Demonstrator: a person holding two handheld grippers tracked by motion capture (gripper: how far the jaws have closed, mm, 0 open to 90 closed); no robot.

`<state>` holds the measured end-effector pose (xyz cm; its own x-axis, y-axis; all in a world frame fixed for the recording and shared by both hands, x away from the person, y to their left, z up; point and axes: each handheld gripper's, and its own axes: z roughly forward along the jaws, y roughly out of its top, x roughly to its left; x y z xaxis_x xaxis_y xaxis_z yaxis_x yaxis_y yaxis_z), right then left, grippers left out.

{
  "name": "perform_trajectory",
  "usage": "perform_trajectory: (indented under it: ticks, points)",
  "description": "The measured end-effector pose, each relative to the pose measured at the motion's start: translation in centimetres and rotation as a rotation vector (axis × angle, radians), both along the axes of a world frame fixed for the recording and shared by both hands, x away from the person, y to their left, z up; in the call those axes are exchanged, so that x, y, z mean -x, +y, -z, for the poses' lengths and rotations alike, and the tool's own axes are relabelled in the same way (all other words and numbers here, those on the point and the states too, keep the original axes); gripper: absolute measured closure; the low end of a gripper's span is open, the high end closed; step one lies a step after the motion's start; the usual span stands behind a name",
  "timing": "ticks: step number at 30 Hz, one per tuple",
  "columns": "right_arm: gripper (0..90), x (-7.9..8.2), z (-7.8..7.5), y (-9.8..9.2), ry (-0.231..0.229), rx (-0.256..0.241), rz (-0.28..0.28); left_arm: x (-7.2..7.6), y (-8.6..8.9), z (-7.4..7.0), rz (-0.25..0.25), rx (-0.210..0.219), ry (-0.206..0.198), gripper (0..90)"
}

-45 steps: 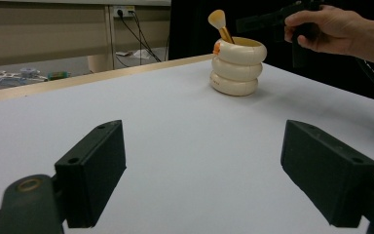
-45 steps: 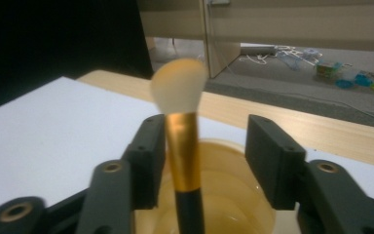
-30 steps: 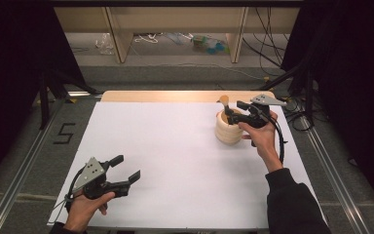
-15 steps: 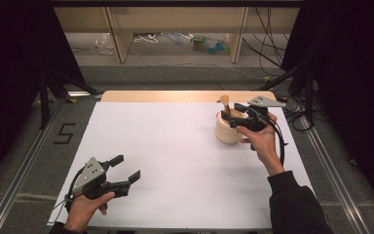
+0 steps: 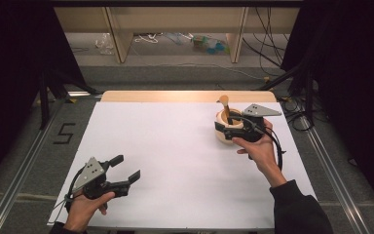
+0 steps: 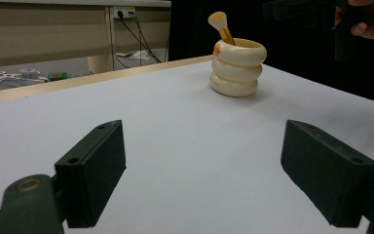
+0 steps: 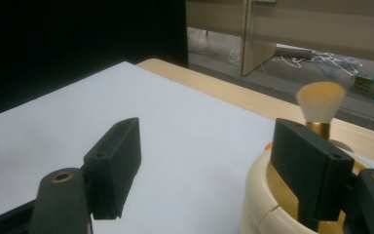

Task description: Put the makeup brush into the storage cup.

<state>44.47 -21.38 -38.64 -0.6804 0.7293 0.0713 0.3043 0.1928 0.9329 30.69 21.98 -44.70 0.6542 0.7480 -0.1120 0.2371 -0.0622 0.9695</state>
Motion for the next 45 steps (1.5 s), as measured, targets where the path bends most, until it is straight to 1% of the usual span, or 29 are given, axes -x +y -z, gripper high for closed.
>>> perform_trajectory:
  ticks: [1,2,3,4,5,6,7,8,10,11,12,14,17,18,19,20,23,25,26,27,29,30,35,36,37,38,43,44,45]
  points:
    - [27.8,0.1,0.0,0.0,0.001,0.009,-0.007,0.0,0.0,0.0,0.000,0.000,0.000,16.5]
    - [27.8,0.1,0.1,0.1,-0.012,0.011,-0.014,0.0,0.0,0.0,0.000,0.000,0.000,16.4]
    - [27.7,0.2,0.1,0.2,-0.013,0.016,-0.015,0.0,0.0,0.0,0.000,0.000,0.000,16.5]
    - [27.7,0.5,0.2,0.4,0.013,0.004,-0.015,0.0,0.0,0.0,0.001,0.000,-0.001,16.5]
    - [27.7,0.5,0.3,0.4,-0.018,0.015,-0.020,0.0,0.0,0.0,0.001,0.000,-0.001,16.5]
    - [27.7,0.7,0.3,0.5,0.011,0.009,-0.036,0.0,0.0,0.0,0.000,0.000,-0.001,16.5]
    - [27.7,0.9,0.4,0.6,0.013,0.011,-0.034,0.0,0.0,0.0,0.000,-0.001,-0.001,16.5]
    - [27.7,1.0,0.5,0.6,0.003,0.017,-0.030,0.0,0.0,0.0,0.000,0.000,0.000,16.5]
    - [27.7,1.2,0.5,0.7,0.017,0.020,-0.037,0.0,0.0,0.0,0.000,0.000,-0.001,16.5]
    - [27.7,1.3,0.5,0.6,0.017,0.021,-0.038,0.0,0.0,0.0,0.001,0.000,0.000,16.5]
    - [27.7,1.4,0.6,0.7,0.006,0.012,-0.040,0.0,0.0,0.0,0.000,0.000,0.000,16.5]
    - [27.5,1.7,0.6,0.7,0.019,0.014,-0.042,0.0,0.0,0.0,0.000,0.000,0.001,16.5]
    - [27.2,2.0,0.6,0.7,0.018,0.018,-0.049,0.0,0.0,0.0,0.000,0.000,0.000,16.5]
    - [27.2,2.1,0.7,0.8,0.007,0.014,-0.043,0.0,0.0,0.0,0.000,0.000,0.000,16.5]
    - [27.2,2.1,0.8,0.8,0.006,0.017,-0.048,0.0,0.0,0.0,-0.001,0.000,0.000,16.5]
    - [27.2,2.3,0.8,0.8,0.016,0.017,-0.049,0.0,0.0,0.0,0.000,-0.001,0.000,16.5]
    - [27.2,2.7,1.1,0.9,0.010,0.021,-0.056,0.0,0.0,0.0,0.000,0.000,0.000,16.5]
    - [26.9,2.9,1.2,0.9,0.020,0.021,-0.060,0.0,0.0,0.0,0.000,-0.001,0.000,16.5]
    - [26.7,3.0,1.3,0.9,0.013,0.022,-0.068,0.0,0.0,0.0,0.000,-0.001,0.000,16.4]
    - [26.4,3.1,1.4,1.0,0.027,0.018,-0.068,0.0,0.0,0.0,0.000,-0.001,0.000,16.5]
    - [26.3,3.4,1.5,1.0,0.027,0.016,-0.073,0.0,0.0,0.0,0.000,-0.001,0.000,16.5]
    - [26.2,3.5,1.5,0.9,0.034,0.029,-0.070,0.0,0.0,0.0,-0.001,0.000,0.001,16.5]
    - [25.0,4.2,2.0,0.8,0.047,0.022,-0.071,0.0,0.0,0.0,-0.001,-0.001,0.000,16.5]
    - [24.7,4.3,2.1,0.8,0.047,0.023,-0.072,0.0,0.0,0.0,-0.001,-0.001,-0.001,16.5]
    - [24.7,4.4,2.2,0.8,0.038,0.007,-0.074,0.0,0.0,0.0,-0.001,-0.001,-0.001,16.5]
    - [24.6,4.5,2.3,0.8,0.043,0.003,-0.074,0.0,0.0,0.0,-0.001,-0.001,-0.001,16.5]
    - [24.5,5.1,2.6,0.7,0.051,0.018,-0.072,0.0,0.0,0.0,-0.001,-0.001,-0.002,16.5]
    - [24.4,5.2,2.7,0.7,0.043,0.007,-0.068,0.0,0.0,0.0,-0.001,-0.001,-0.001,16.5]
    - [24.4,5.4,2.7,0.6,0.044,0.009,-0.071,0.0,0.0,0.0,-0.002,-0.002,-0.001,16.5]
